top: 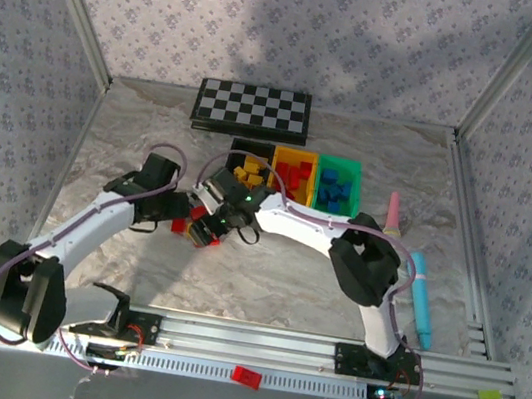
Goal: Sort the legos into containers by color
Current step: Pick up the lego from the bottom-center of the table.
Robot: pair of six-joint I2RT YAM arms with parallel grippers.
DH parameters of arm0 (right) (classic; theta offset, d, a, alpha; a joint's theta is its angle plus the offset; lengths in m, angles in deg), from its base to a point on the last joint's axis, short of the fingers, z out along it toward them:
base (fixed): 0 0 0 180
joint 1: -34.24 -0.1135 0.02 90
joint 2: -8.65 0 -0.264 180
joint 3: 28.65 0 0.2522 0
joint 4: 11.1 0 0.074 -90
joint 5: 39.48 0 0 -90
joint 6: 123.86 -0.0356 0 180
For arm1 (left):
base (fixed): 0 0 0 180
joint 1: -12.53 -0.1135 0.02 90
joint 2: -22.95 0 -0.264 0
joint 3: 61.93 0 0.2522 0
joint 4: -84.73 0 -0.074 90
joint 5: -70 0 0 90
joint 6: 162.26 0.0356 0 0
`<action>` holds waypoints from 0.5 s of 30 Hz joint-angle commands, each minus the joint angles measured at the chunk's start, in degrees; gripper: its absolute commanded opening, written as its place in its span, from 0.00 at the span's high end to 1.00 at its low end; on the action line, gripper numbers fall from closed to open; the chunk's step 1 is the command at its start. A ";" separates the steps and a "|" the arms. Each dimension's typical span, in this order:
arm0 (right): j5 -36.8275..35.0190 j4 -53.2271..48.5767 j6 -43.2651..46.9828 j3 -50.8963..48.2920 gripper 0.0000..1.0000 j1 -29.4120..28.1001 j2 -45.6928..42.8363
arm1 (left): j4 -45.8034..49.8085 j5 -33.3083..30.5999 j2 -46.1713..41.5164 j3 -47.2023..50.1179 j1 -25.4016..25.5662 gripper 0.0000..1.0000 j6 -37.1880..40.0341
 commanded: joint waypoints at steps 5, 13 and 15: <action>10.43 -13.17 10.68 8.35 0.16 1.36 7.14 | 0.64 2.90 -4.98 2.51 -3.26 0.30 0.28; 11.08 -16.23 12.75 11.23 0.16 0.92 11.83 | -1.12 5.45 -4.53 4.07 -4.51 0.30 0.16; 10.40 -16.09 12.82 10.64 0.17 0.72 11.35 | -1.11 5.45 -4.77 4.11 -4.50 0.30 0.24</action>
